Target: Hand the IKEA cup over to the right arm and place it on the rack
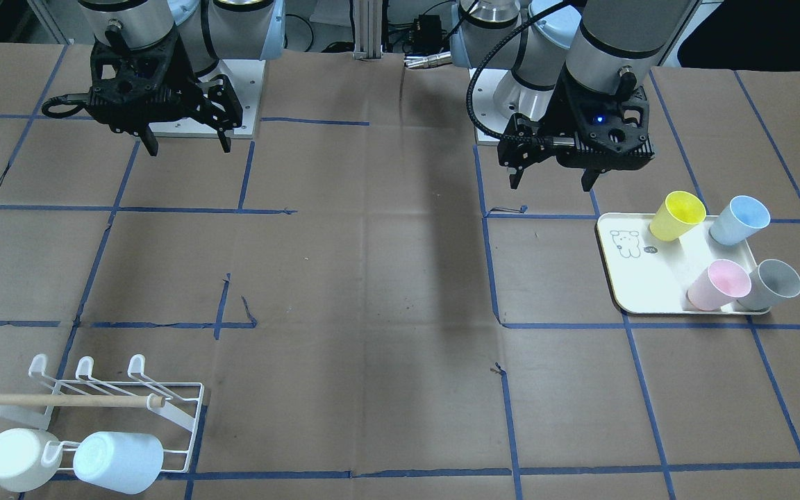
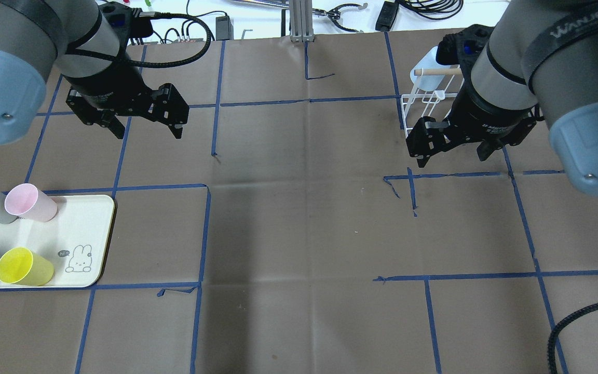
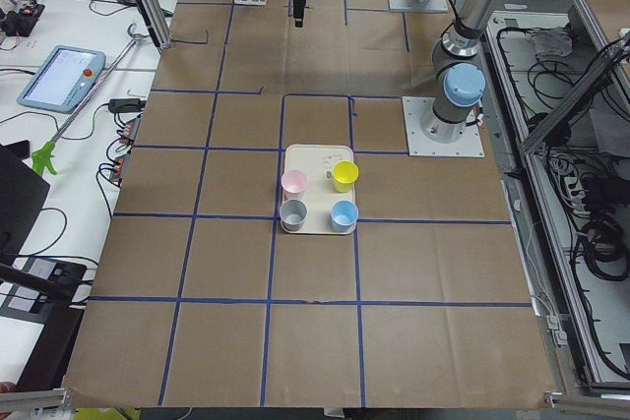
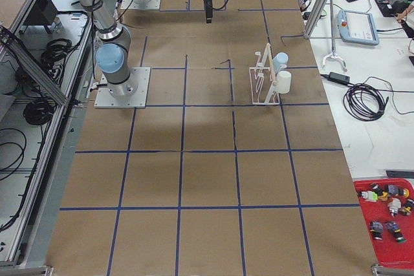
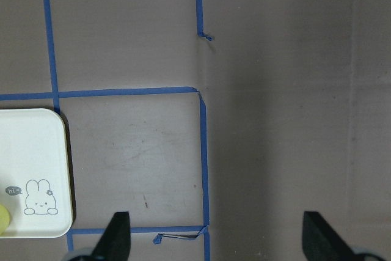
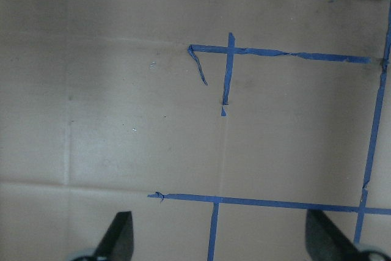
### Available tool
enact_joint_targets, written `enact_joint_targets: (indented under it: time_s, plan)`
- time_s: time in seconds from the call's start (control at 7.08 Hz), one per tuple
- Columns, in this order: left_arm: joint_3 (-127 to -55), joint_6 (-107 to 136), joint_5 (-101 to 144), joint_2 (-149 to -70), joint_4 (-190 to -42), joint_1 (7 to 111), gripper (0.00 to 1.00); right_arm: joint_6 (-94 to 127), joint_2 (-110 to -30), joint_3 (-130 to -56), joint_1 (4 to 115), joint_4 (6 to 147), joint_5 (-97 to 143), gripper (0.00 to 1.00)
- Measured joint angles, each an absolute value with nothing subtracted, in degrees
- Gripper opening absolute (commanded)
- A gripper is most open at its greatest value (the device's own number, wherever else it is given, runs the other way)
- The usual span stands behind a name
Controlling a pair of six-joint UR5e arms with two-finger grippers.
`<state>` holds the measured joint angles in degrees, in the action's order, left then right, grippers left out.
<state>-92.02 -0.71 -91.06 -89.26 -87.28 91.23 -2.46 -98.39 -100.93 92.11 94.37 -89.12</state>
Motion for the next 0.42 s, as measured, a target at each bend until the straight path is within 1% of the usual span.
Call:
enact_joint_targets:
  time_s: [0.42]
  plan:
    - [-92.0, -0.5, -91.0, -89.4, -87.3, 91.2, 0.99, -2.4, -97.4, -100.8, 92.1, 94.2, -89.1, 1.00]
